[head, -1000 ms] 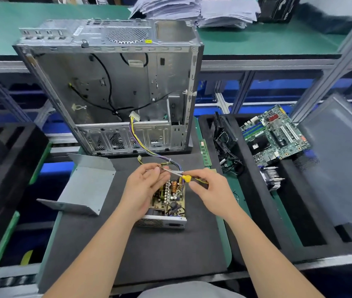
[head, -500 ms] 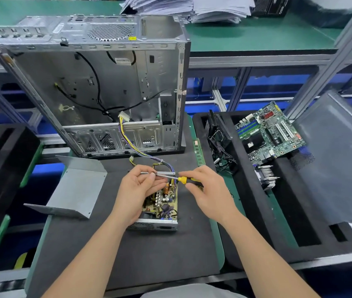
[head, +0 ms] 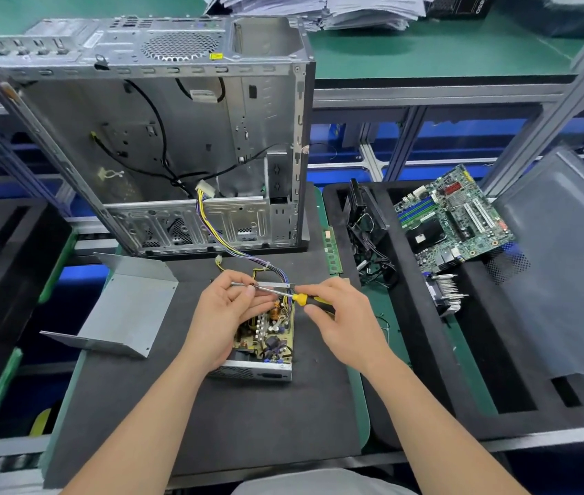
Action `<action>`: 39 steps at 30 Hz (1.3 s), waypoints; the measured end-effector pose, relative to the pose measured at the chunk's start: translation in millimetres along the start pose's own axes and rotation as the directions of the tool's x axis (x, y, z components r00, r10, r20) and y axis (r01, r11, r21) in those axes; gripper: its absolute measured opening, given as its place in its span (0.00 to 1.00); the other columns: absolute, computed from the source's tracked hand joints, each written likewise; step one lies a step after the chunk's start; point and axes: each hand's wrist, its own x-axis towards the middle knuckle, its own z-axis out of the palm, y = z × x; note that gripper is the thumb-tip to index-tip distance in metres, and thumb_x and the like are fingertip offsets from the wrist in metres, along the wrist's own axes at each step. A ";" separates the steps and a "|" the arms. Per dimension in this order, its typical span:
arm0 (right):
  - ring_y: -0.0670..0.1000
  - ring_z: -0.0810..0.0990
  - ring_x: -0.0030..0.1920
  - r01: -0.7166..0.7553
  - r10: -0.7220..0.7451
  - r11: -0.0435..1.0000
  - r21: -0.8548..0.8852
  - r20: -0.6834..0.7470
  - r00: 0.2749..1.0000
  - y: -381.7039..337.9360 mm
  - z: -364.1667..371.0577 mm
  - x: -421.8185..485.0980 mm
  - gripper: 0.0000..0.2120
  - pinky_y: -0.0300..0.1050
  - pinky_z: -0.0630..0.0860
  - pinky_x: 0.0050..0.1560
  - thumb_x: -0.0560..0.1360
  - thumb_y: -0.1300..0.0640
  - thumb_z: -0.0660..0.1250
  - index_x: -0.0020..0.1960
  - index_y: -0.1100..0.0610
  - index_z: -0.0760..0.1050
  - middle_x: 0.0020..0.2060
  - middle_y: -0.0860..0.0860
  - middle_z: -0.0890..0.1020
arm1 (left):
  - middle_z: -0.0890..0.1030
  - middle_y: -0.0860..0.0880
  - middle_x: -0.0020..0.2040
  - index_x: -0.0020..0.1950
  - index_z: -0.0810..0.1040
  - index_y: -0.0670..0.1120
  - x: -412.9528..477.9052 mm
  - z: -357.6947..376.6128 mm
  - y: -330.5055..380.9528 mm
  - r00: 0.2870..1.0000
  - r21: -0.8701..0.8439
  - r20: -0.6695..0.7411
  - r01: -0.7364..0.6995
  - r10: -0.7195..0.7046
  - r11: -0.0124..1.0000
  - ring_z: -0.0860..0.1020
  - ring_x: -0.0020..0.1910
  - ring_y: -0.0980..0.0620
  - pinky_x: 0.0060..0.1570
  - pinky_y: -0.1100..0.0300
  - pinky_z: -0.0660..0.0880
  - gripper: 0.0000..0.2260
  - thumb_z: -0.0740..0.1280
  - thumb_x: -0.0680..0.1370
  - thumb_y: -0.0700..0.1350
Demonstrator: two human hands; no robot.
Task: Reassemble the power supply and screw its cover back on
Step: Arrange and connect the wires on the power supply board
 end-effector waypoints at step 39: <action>0.48 0.77 0.33 -0.358 0.439 0.693 0.626 0.028 0.898 60.8 -31.9 -8.1 0.11 0.33 0.70 0.32 0.73 0.49 0.69 0.51 0.37 0.86 0.44 0.51 0.86 | 0.87 0.55 0.39 0.49 0.73 0.55 80.1 67.4 16.9 0.969 0.859 0.110 0.018 -0.219 0.511 0.78 0.31 0.67 0.29 0.62 0.67 0.11 0.60 0.83 0.39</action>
